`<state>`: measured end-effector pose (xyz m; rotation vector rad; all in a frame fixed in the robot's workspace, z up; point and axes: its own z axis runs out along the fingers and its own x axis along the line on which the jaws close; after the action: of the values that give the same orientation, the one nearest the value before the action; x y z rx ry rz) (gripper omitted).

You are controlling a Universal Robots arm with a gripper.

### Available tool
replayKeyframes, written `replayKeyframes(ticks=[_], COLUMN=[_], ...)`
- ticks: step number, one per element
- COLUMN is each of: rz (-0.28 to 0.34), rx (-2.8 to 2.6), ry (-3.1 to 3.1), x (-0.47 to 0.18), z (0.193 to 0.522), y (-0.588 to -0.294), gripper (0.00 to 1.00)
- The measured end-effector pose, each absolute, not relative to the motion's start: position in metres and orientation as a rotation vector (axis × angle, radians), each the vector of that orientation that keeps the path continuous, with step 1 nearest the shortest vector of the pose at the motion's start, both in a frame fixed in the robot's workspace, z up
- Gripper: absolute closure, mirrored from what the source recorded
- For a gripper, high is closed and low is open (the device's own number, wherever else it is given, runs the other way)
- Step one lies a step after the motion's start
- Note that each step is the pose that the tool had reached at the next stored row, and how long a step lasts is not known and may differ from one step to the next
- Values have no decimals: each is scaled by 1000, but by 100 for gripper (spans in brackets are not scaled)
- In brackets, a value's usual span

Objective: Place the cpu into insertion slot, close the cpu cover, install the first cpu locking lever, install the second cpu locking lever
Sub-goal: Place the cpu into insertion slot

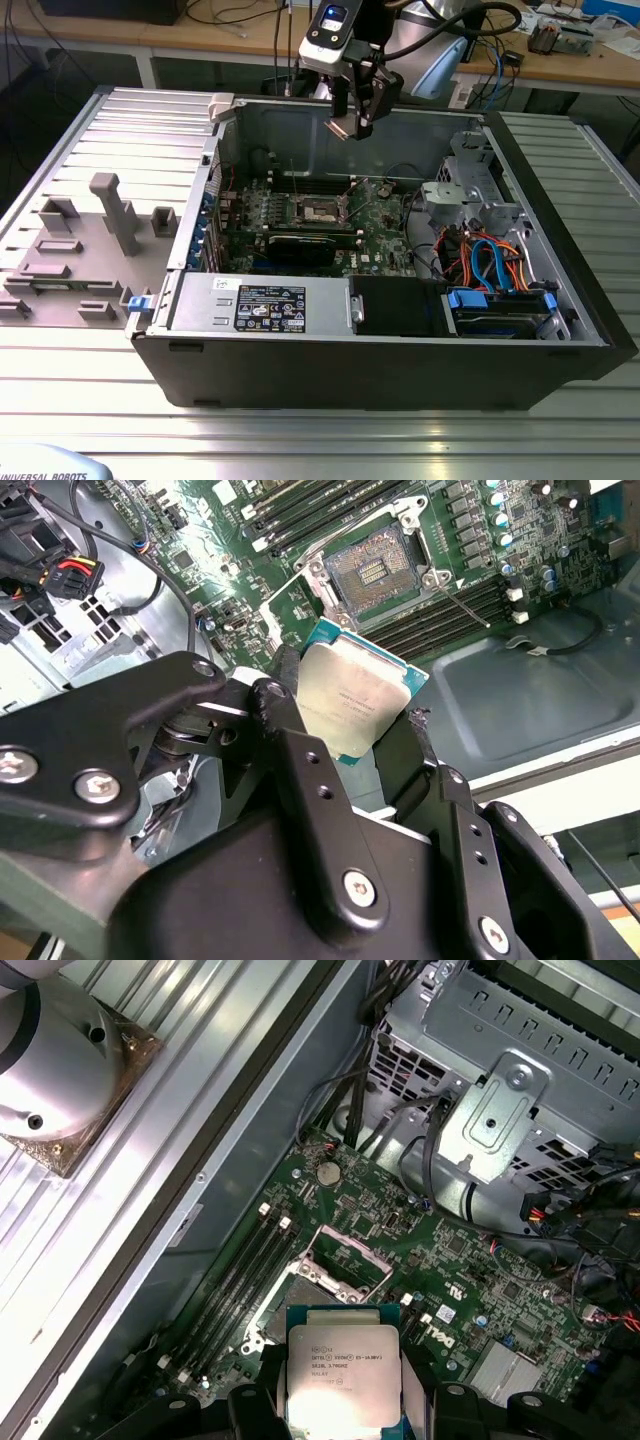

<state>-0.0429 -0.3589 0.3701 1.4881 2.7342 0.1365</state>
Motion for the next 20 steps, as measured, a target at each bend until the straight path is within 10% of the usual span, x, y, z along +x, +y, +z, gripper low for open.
replayKeyframes(ticks=[20], rz=[135], rx=[1581], ry=[2678], x=[-43], z=[369], y=[-359], gripper=[46])
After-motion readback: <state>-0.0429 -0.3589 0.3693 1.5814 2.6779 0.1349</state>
